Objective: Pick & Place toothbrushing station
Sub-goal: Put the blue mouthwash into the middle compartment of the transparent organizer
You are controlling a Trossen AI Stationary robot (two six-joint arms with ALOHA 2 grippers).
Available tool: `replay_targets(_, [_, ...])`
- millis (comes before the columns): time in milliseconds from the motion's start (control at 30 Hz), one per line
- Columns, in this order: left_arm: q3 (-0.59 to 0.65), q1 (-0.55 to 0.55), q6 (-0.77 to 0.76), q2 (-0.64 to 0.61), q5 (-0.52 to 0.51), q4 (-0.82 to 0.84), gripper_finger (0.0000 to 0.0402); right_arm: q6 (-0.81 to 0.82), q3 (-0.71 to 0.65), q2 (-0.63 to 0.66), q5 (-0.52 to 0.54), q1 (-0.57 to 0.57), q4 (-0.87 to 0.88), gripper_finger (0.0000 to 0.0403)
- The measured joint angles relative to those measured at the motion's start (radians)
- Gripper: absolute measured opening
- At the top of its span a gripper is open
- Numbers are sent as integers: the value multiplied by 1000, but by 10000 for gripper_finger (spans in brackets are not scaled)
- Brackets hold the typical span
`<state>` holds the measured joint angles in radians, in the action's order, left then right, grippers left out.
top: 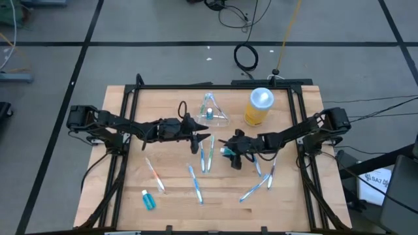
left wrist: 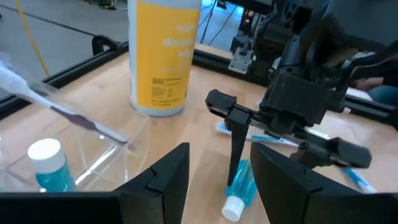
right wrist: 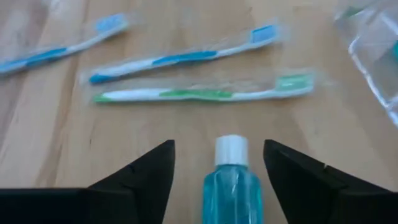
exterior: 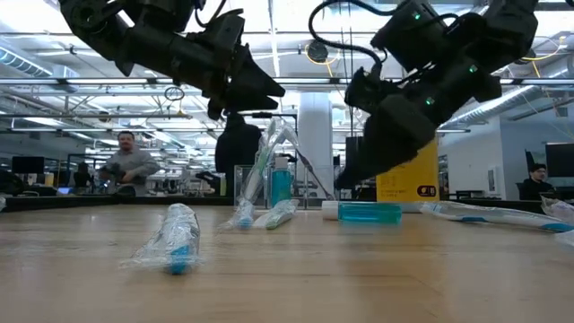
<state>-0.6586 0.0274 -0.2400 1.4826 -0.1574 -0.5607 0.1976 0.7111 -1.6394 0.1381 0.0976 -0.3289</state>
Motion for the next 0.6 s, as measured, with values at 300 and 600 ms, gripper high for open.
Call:
replay_targets(300, [0, 0, -1, 0, 0, 18, 177, 55, -1, -34, -12, -1, 66, 267])
replay_targets(600, [0, 0, -1, 0, 0, 27, 177, 51, 1, -107, -5, -9, 29, 263])
